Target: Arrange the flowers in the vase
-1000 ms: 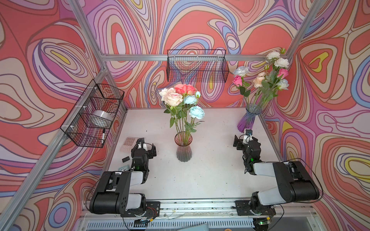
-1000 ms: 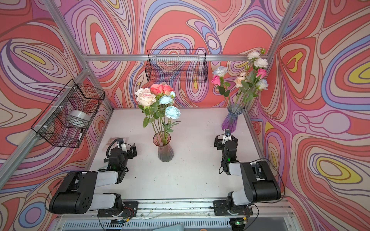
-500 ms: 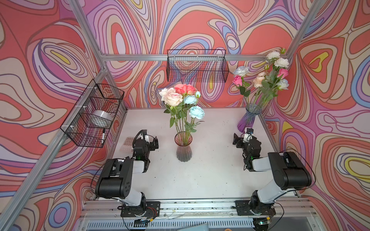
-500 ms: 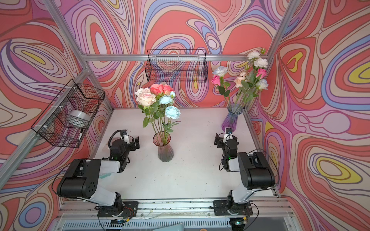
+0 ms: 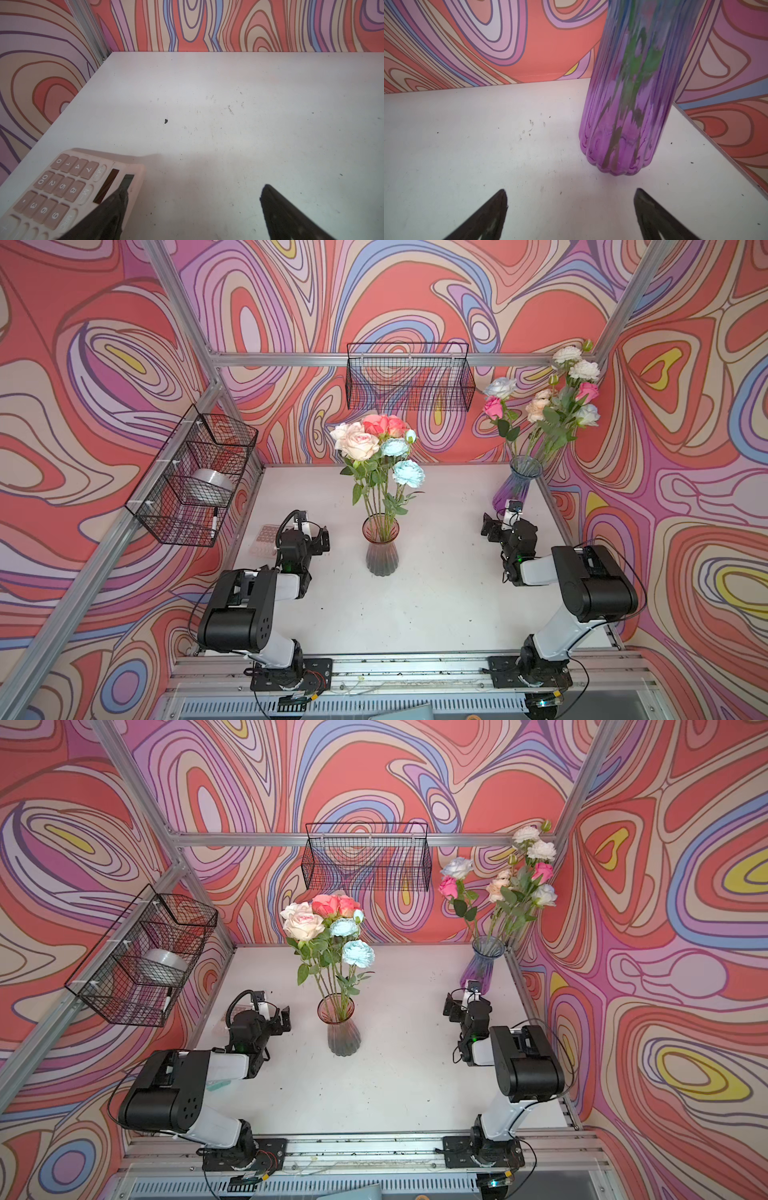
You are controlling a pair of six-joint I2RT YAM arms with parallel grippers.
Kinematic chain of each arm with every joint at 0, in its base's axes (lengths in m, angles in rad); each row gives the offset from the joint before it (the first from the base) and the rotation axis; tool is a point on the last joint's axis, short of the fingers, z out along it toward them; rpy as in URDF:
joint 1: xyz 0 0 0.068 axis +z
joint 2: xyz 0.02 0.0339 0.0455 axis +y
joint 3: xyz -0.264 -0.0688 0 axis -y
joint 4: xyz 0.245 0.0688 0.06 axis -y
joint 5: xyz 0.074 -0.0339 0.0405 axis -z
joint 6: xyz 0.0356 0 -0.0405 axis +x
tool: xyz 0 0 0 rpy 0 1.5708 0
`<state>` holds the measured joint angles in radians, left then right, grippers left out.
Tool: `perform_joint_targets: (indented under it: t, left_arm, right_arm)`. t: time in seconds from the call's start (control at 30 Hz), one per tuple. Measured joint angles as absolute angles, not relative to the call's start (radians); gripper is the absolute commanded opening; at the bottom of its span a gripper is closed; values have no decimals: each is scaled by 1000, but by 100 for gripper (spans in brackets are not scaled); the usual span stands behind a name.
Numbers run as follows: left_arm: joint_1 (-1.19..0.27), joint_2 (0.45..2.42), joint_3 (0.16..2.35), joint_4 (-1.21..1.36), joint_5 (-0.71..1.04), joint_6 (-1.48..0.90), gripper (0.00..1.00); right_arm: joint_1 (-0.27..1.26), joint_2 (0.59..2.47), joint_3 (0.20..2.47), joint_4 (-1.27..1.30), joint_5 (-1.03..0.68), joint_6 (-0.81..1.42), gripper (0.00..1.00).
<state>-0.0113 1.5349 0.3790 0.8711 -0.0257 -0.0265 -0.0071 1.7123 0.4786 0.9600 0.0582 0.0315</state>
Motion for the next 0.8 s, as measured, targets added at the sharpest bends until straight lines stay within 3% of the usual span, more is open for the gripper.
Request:
perform_joint_targets:
  t: [0.8]
  left_arm:
    - [-11, 1535, 379, 870, -25, -26, 100]
  right_arm:
    - [-7, 1712, 479, 949, 58, 28, 98]
